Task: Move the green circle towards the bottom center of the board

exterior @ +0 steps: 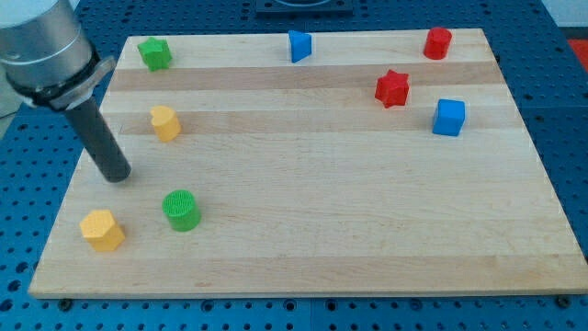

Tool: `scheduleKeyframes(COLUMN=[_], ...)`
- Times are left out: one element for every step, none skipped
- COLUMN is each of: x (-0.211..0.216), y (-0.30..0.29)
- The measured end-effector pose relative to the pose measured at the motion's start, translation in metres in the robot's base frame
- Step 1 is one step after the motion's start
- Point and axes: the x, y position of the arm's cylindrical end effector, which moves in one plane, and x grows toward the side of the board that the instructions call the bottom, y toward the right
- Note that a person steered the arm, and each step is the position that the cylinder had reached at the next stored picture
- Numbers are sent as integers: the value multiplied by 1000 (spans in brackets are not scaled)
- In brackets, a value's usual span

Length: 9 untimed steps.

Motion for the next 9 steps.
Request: scheduleKeyframes(x=[19, 28, 41, 41, 52, 72, 74, 74, 67], y=[8, 53, 115, 106, 93, 118, 187, 211, 192])
